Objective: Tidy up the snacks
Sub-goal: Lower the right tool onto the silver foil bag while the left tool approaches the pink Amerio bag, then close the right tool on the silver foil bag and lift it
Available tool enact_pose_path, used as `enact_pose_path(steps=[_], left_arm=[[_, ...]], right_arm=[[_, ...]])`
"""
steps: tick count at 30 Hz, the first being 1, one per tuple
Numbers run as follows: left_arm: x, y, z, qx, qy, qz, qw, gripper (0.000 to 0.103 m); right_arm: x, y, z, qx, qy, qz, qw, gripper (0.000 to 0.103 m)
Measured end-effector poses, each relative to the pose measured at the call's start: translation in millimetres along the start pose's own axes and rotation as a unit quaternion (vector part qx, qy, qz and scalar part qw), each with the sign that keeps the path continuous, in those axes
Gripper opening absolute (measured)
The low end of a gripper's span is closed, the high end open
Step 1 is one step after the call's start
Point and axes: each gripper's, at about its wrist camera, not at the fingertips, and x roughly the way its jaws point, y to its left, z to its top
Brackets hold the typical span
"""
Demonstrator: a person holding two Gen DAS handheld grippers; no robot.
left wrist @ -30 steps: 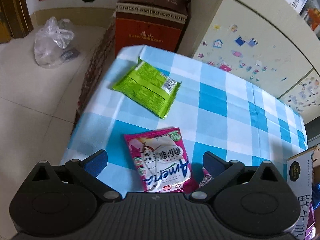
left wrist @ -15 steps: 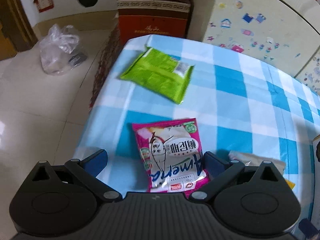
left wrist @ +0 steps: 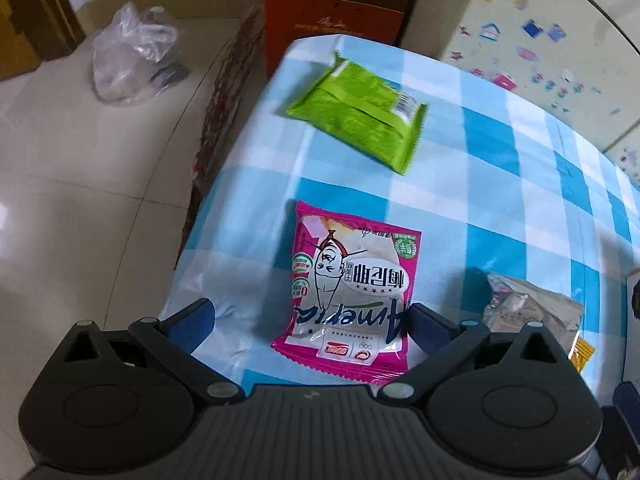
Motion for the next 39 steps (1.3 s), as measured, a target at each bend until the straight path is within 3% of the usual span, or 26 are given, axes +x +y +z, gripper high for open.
enact_pose_path(steps=[6,12,15,16,17,29,39], left_arm=[[-1,1,-5,0.011,-0.01,-0.001,0.9999,0.103],[-1,1,-4,0.011,-0.009,-0.001,0.9999,0.103],[0,1,-4,0.01,-0.007,0.0,0.9999,0.103],[0,1,-4,0.009,-0.007,0.0,0.9999,0.103],[0,1,-4,0.009,-0.009,0.001,0.9999,0.103],[-4,-6,-14,0.029,-0.029,-0.002,0.9992,0.103],[-13,-27,-40,0.094,-0.035,-0.01,0.9949,0.103]], right_arm=[[25,21,-5,-0.055,0.016,0.014,0.998,0.077],[47,22,-10,-0.056,0.014,0.007,0.998,0.077],[49,22,-9,-0.059,0.007,0.011,0.998,0.06],[49,20,-8,-0.055,0.006,0.022,0.998,0.044],[48,19,-7,-0.048,0.009,0.032,0.998,0.041],[17,8,-15,-0.048,0.036,0.045,0.997,0.034],[-32,1,-43,-0.049,0.077,-0.008,0.996,0.031]])
